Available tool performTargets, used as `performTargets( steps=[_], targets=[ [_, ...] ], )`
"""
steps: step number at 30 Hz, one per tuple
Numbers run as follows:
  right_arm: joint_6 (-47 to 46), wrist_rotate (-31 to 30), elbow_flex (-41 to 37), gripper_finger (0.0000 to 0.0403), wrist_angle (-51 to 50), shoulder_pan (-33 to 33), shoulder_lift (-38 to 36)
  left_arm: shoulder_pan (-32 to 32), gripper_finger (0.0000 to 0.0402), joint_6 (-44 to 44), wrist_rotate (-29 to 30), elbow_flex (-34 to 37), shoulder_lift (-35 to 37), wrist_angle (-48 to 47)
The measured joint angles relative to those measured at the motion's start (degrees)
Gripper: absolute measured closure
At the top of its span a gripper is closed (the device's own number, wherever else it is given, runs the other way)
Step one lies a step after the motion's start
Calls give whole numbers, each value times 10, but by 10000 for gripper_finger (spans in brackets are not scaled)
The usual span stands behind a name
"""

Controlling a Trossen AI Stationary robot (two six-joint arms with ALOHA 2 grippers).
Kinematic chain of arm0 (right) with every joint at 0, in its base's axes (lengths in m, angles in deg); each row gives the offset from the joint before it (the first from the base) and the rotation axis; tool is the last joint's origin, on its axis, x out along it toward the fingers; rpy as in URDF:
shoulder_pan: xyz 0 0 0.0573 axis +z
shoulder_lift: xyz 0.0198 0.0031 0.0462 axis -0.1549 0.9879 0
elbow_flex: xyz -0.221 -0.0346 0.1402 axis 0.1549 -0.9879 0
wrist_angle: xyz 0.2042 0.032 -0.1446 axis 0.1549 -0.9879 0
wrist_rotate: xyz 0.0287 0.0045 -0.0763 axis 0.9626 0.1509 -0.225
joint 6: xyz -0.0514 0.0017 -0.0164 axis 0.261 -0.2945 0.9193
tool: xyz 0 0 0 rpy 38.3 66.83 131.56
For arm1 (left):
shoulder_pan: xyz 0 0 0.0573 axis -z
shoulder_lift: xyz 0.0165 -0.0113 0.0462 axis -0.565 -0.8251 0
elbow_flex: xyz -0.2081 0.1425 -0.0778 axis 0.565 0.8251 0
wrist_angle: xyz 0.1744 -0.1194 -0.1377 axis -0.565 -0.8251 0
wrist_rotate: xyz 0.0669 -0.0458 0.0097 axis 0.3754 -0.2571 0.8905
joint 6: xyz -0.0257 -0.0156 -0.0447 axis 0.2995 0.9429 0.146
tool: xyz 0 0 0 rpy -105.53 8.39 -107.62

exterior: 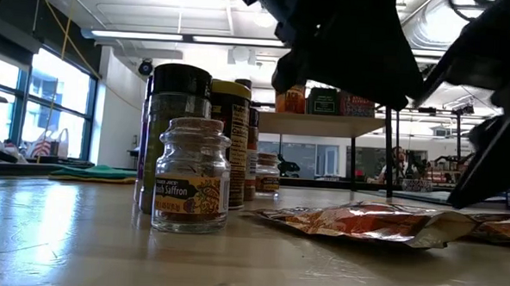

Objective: Shelf spices
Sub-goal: Put the orange seasoning pack on the shelf

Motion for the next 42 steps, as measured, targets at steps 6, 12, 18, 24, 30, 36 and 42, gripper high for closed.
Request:
performTargets(
  steps=[6, 12, 18, 24, 30, 36, 42],
  targets=[
    [22, 20, 12, 227, 9, -27, 40, 6, 332, 19, 7, 0, 0, -23],
    [6, 10, 13, 329, 10, -23, 56, 10, 332, 21, 20, 0, 0, -44],
    [-3, 20, 13, 391, 5, -8, 48, 17, 332, 29, 57, 0, 0, -62],
    [-73, -42, 16, 399, -29, 31, 4, 26, 332, 29, 80, 0, 0, -66],
    [-121, -153, 68, 401, -123, 77, -21, 32, 329, -3, 93, 0, 0, -33],
    [-166, -243, 138, 402, -252, 106, -27, 33, 280, -45, 124, 18, 0, 51],
    [-174, -301, 198, 402, -349, 115, -27, 29, 220, -31, 109, 71, 1, 211]
  ],
)
